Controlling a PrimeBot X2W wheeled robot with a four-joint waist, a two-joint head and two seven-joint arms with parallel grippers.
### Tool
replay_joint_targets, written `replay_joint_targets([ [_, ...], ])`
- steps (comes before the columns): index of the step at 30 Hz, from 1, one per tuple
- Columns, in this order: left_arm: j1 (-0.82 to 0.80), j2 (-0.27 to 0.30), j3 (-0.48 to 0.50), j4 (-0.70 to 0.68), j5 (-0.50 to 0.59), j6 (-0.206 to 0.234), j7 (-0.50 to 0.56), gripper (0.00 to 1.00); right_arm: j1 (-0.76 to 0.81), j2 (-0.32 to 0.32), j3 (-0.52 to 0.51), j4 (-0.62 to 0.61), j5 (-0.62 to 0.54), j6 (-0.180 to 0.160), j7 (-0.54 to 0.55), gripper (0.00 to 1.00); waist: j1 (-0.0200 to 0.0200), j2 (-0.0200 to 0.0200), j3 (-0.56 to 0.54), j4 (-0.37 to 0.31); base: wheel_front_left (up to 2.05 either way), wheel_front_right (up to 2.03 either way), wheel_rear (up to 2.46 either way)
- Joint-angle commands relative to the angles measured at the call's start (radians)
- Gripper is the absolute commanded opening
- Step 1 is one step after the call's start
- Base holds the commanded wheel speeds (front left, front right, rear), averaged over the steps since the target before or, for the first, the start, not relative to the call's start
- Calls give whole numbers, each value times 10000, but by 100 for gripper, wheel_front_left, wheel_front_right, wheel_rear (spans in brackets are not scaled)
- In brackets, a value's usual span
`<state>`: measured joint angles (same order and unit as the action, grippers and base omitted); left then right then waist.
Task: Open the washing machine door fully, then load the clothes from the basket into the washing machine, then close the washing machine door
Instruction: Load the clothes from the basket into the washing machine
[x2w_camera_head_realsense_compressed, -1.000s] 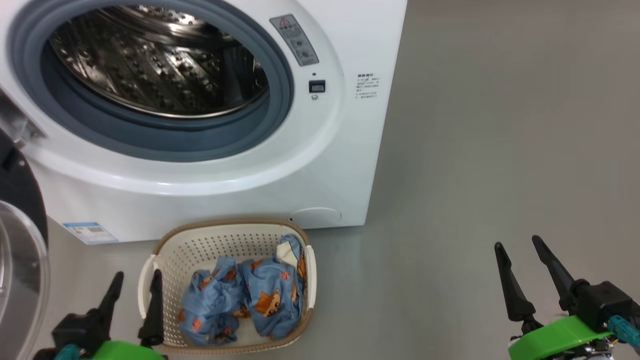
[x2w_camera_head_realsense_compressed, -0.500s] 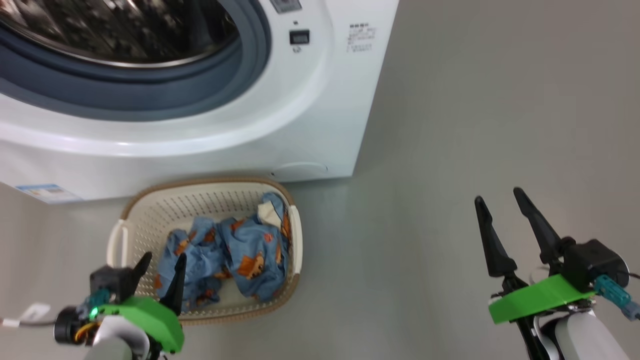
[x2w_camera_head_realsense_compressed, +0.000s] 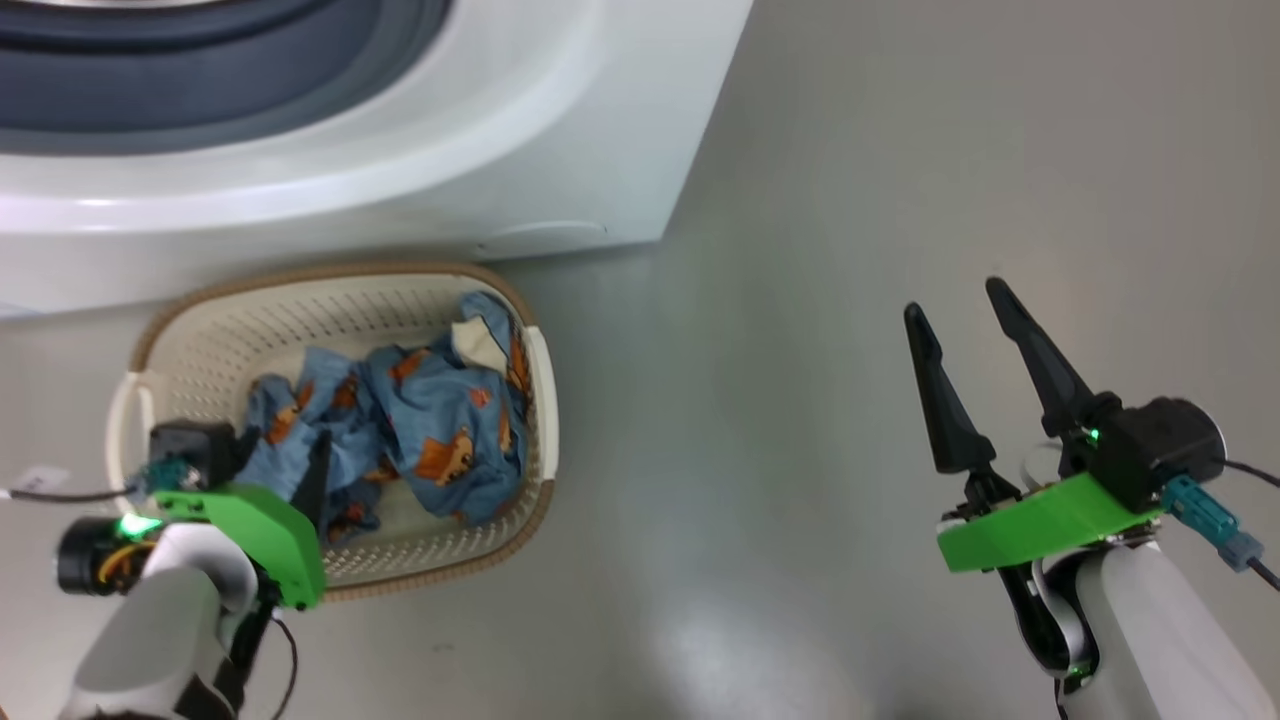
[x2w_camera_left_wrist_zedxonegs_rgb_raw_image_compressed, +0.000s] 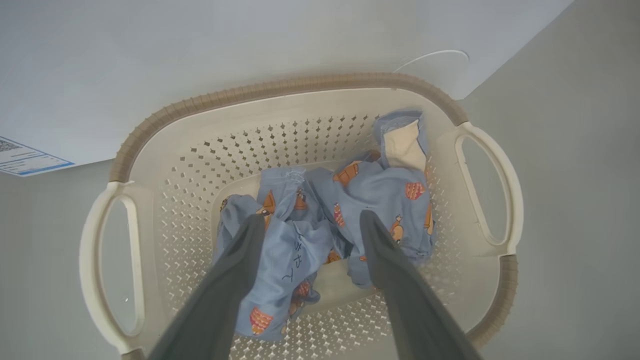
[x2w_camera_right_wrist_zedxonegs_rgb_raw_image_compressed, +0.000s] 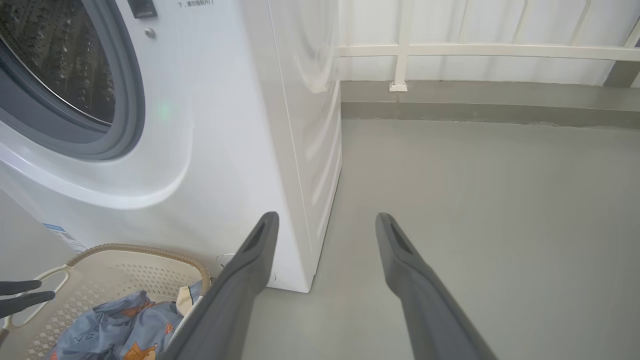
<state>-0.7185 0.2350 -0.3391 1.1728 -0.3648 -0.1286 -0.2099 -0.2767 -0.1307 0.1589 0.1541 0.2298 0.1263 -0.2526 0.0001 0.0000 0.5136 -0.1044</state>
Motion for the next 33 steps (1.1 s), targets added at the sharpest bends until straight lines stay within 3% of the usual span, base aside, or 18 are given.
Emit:
replay_joint_targets([
  [1,-339,511,126,227,-152,-21,92,100,-186,-2,293,-277,-121,44,-92,100,0,0,780,-321,0,0,0],
  [12,-1288,893,-162,970,-254,-11,857,100,-723,6,474,-446,-214,44,-92,100,0,0,1770,-378,0,0,0],
  [33,-2479,1680,-275,1170,-454,341,2326,100,-1471,60,958,-634,-185,44,-92,100,-1,0,3164,-729,0,0,0],
])
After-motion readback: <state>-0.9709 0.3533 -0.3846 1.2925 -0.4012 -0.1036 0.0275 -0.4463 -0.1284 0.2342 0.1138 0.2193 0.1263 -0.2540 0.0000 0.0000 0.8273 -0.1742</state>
